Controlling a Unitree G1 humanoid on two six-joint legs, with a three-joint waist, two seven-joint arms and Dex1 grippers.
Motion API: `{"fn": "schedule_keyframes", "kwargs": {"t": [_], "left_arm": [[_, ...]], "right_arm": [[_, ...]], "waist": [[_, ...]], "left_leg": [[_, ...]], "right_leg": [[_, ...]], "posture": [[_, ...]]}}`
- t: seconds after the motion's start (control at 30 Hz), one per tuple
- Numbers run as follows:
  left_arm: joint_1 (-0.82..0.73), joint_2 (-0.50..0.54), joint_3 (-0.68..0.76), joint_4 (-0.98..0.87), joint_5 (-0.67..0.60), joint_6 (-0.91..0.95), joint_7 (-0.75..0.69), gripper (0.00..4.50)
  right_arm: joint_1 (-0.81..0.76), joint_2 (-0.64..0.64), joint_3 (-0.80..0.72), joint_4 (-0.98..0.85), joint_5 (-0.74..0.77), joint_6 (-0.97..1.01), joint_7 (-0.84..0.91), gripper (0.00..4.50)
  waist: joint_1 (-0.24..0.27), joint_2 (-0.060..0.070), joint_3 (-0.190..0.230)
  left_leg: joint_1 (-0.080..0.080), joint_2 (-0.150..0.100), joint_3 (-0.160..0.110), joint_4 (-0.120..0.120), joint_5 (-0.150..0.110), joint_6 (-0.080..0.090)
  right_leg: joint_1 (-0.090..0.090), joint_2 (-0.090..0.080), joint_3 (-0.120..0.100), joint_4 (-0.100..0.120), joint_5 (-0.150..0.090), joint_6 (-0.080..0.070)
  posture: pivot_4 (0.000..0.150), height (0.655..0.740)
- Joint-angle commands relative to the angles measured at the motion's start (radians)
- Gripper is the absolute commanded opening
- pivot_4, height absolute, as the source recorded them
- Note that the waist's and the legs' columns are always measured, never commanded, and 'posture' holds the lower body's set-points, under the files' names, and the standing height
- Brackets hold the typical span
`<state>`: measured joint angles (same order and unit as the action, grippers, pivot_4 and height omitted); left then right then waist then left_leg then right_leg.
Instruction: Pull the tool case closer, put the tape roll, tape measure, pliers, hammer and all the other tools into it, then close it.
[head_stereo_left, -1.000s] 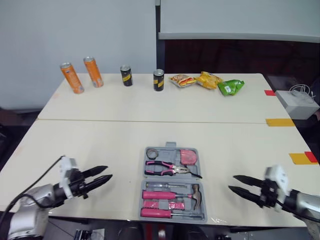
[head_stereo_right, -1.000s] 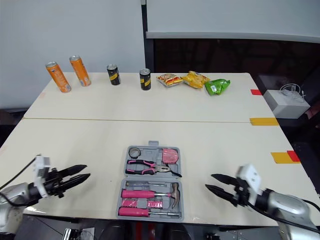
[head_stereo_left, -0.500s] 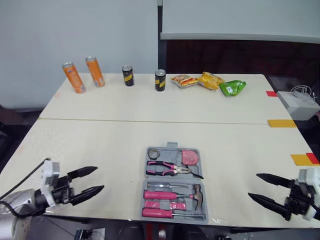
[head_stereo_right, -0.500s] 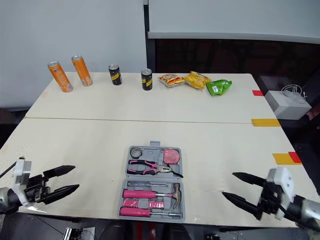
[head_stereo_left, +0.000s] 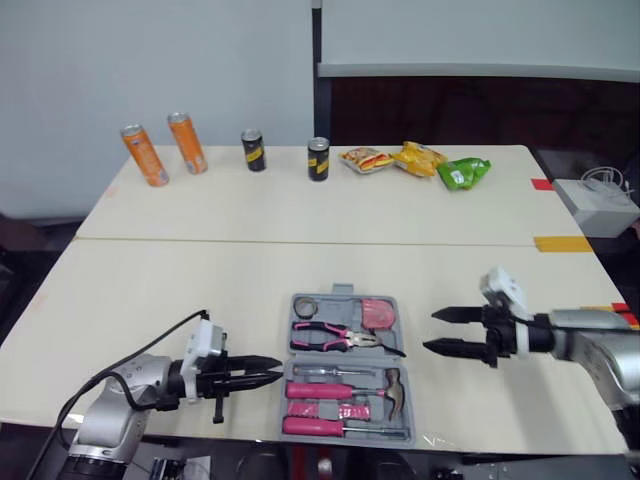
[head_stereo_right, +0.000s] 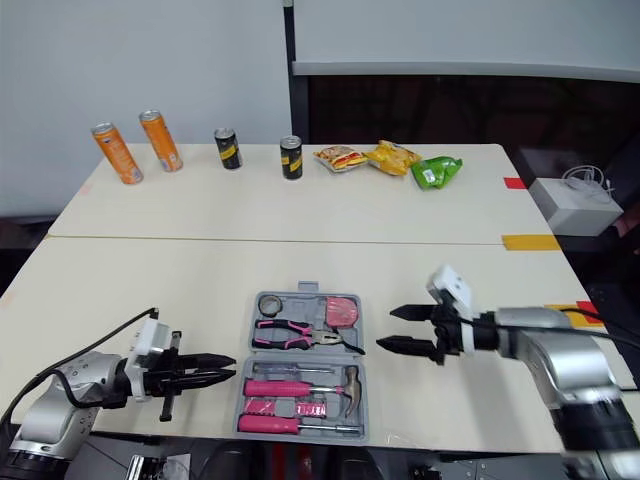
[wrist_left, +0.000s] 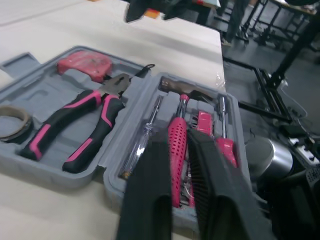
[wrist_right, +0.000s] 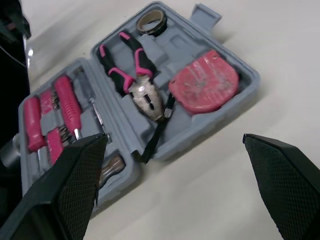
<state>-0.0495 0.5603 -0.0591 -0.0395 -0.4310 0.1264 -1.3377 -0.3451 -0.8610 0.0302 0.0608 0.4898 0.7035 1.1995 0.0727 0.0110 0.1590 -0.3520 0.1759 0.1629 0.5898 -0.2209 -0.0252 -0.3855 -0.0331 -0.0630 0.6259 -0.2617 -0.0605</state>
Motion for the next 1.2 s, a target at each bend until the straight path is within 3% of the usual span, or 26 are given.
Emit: {"fn": "schedule_keyframes", "kwargs": {"t": [0.03, 0.63, 1.2], "left_arm": [[-0.018, -0.025, -0.053, 0.026, 0.049, -0.047, 0.02, 0.02], [-0.047, -0.027, -0.151, 0.127, 0.135, -0.094, 0.024, 0.02], [-0.042, 0.006, -0.166, 0.229, 0.187, -0.186, 0.009, 0.02]], "right_arm": [[-0.077, 0.02, 0.075, 0.098, -0.076, -0.019, 0.011, 4.5], [-0.349, 0.216, 0.237, 0.429, -0.201, 0.129, 0.042, 4.5], [-0.415, 0.342, 0.177, 0.548, -0.163, 0.158, 0.113, 4.5]], "waist": [[0.0, 0.0, 0.0], [-0.005, 0.0, 0.0], [-0.025, -0.001, -0.001]], "left_leg": [[0.0, 0.0, 0.0, 0.002, 0.0, 0.0], [-0.001, 0.001, 0.001, 0.006, 0.004, -0.002], [0.001, 0.002, 0.001, 0.006, 0.005, -0.004]], "right_leg": [[-0.001, 0.0, 0.0, 0.003, 0.0, -0.001], [-0.007, 0.0, 0.002, 0.016, -0.002, -0.005], [-0.007, 0.001, 0.002, 0.019, -0.002, -0.008]], "posture": [[0.15, 0.74], [0.15, 0.74], [0.15, 0.74]]}}
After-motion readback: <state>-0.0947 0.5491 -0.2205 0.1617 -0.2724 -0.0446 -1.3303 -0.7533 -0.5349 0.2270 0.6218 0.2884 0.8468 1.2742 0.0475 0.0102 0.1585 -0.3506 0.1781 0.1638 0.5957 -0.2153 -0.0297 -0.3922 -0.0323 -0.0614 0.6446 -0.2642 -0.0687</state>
